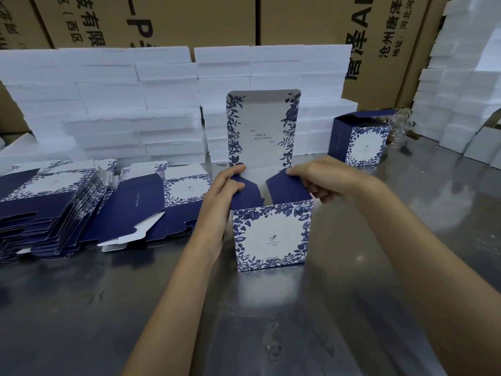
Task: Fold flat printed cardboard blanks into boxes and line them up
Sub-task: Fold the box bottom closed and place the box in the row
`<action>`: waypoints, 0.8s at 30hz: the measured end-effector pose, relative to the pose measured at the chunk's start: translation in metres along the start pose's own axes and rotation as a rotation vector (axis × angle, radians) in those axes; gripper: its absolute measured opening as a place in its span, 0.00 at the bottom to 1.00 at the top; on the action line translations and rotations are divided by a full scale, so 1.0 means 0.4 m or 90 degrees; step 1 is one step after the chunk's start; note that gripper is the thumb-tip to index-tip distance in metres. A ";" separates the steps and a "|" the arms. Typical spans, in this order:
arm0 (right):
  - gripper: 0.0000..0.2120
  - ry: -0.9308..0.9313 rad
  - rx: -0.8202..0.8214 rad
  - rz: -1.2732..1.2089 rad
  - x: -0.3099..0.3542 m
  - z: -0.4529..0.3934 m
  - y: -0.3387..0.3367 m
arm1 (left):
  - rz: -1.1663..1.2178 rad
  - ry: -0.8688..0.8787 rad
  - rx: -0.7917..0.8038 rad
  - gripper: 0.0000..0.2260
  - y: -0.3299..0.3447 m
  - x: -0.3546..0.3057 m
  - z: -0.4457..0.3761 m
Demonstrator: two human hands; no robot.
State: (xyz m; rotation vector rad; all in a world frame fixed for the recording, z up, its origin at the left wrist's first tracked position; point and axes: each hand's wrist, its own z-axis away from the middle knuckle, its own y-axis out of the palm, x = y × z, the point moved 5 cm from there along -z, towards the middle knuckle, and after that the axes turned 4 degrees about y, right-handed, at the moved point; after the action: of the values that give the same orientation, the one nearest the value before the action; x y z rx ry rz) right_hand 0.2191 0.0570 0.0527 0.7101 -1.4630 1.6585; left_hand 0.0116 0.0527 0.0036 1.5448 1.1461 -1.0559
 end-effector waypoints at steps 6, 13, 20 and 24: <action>0.22 -0.044 -0.021 -0.072 -0.012 -0.013 0.015 | 0.014 -0.009 0.011 0.15 0.003 0.002 0.002; 0.03 -0.080 -0.121 -0.073 0.013 0.007 -0.012 | 0.067 0.010 -0.056 0.18 -0.008 0.001 0.002; 0.22 -0.159 -0.125 -0.288 0.024 0.017 -0.013 | 0.060 0.021 -0.032 0.18 -0.006 -0.009 0.002; 0.13 -0.094 -0.140 -0.335 0.015 0.015 -0.020 | 0.027 0.015 -0.075 0.13 -0.010 -0.001 0.001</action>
State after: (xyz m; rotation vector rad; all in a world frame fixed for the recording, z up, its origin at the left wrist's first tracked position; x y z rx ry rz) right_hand 0.2220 0.0526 0.0630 1.0058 -1.3800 1.0476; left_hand 0.0077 0.0527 0.0031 1.4863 1.1645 -0.9284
